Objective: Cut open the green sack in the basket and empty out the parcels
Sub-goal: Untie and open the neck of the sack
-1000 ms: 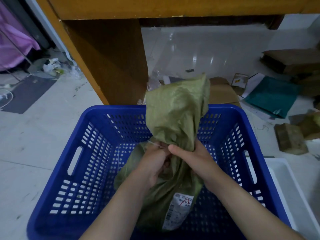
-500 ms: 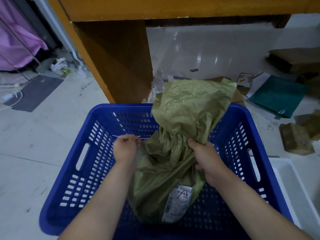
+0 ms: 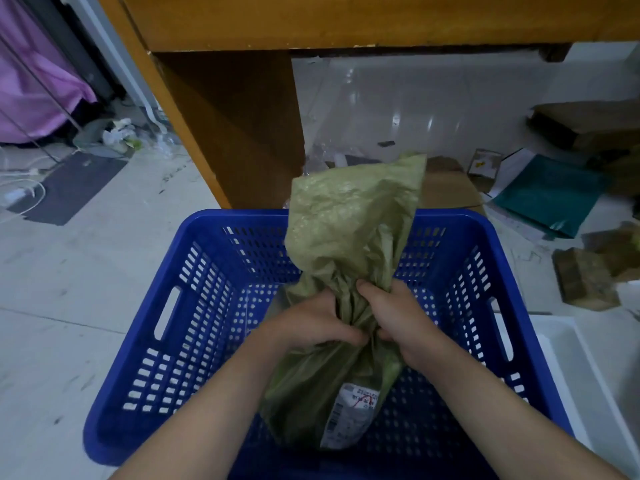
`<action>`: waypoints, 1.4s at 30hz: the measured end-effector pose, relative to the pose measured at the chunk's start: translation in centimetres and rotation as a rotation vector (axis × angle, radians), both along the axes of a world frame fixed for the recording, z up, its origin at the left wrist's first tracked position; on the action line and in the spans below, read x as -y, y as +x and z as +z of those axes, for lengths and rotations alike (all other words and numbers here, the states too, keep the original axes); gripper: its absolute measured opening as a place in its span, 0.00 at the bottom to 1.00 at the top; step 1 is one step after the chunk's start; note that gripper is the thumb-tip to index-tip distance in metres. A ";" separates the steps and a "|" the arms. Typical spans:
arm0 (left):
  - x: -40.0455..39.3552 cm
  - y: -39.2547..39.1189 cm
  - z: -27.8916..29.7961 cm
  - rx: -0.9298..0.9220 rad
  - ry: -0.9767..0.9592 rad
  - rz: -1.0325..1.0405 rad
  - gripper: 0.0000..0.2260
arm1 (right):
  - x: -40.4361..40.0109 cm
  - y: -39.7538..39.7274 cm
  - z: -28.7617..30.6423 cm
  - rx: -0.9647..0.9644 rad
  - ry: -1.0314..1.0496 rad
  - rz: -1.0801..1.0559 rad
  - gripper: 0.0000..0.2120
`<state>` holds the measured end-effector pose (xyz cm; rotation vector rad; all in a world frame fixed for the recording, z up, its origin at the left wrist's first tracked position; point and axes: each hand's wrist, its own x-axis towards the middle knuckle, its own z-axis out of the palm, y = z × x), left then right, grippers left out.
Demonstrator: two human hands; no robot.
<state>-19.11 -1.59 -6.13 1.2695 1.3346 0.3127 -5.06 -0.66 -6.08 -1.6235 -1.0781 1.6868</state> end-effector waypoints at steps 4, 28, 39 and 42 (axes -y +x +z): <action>0.2 1.0 -0.4 -0.100 0.247 0.079 0.11 | 0.0 0.2 1.0 0.047 0.051 0.041 0.05; 0.3 2.7 10.6 0.177 0.265 0.525 0.12 | -0.5 -3.0 12.9 0.225 0.286 0.062 0.23; 2.4 2.9 14.1 0.228 0.086 0.674 0.17 | 2.3 -1.3 15.8 0.082 0.303 0.074 0.22; 2.7 2.3 15.1 0.398 0.067 0.778 0.15 | 2.4 0.0 14.7 0.164 0.316 0.017 0.34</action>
